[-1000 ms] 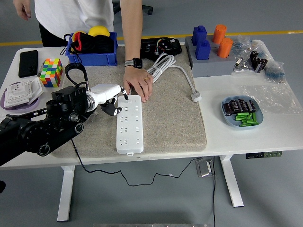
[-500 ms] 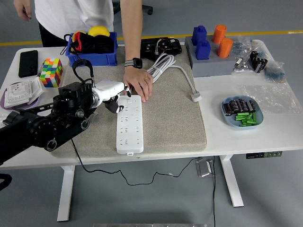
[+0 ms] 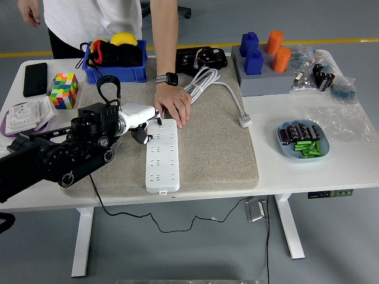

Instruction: Pull the plug out,throw it away,press the button

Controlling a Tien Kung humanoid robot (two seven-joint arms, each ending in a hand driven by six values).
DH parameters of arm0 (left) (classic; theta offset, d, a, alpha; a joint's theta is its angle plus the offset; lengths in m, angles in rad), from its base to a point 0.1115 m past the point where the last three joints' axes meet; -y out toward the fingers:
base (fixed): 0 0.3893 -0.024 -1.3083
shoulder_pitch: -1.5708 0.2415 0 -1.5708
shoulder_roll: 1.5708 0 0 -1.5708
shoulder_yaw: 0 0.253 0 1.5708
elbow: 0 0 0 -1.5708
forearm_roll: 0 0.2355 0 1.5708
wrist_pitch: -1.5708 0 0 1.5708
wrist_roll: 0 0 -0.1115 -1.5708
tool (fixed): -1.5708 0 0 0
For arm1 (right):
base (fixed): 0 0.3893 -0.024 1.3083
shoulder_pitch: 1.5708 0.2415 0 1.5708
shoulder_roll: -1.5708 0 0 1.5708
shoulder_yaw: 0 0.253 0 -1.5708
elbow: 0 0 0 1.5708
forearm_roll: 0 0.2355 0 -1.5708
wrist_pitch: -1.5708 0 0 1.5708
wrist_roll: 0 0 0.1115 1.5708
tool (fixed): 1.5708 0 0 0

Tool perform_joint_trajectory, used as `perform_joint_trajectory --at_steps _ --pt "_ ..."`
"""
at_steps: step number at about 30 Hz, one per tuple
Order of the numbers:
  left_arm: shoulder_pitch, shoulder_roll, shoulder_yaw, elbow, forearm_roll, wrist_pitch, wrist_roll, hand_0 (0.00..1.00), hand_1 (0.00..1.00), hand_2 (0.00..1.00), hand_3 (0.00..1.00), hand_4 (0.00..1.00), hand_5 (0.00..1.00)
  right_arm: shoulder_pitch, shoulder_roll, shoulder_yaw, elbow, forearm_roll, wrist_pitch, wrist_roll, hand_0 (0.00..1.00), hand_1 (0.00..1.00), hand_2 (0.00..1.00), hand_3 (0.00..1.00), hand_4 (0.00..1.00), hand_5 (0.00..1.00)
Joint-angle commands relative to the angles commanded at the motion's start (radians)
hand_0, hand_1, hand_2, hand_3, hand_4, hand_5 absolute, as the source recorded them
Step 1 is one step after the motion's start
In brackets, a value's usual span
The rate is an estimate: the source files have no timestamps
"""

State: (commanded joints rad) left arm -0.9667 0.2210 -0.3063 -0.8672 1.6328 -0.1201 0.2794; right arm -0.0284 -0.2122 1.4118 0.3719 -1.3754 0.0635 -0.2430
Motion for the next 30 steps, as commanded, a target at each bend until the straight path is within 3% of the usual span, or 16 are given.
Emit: perform_joint_trajectory --at_steps 8,16,30 --pt "-0.025 -0.007 0.040 0.006 -0.024 -0.020 0.011 0.115 0.086 0.150 0.737 0.613 0.039 0.002 0.000 0.000 0.001 0.001 0.000 0.000 0.785 0.746 0.743 0.745 0.787 0.796" --pt "-0.036 -0.007 0.021 -0.001 -0.019 -0.023 0.009 0.116 0.086 0.151 0.719 0.601 0.043 0.002 -0.001 0.001 0.000 -0.001 0.000 0.000 0.785 0.746 0.743 0.745 0.787 0.797" --pt "-0.088 -0.013 0.110 0.016 -0.058 -0.041 0.014 0.111 0.084 0.150 0.706 0.589 0.047 0.002 -0.002 0.000 -0.001 0.000 0.000 0.000 0.785 0.746 0.743 0.744 0.787 0.797"
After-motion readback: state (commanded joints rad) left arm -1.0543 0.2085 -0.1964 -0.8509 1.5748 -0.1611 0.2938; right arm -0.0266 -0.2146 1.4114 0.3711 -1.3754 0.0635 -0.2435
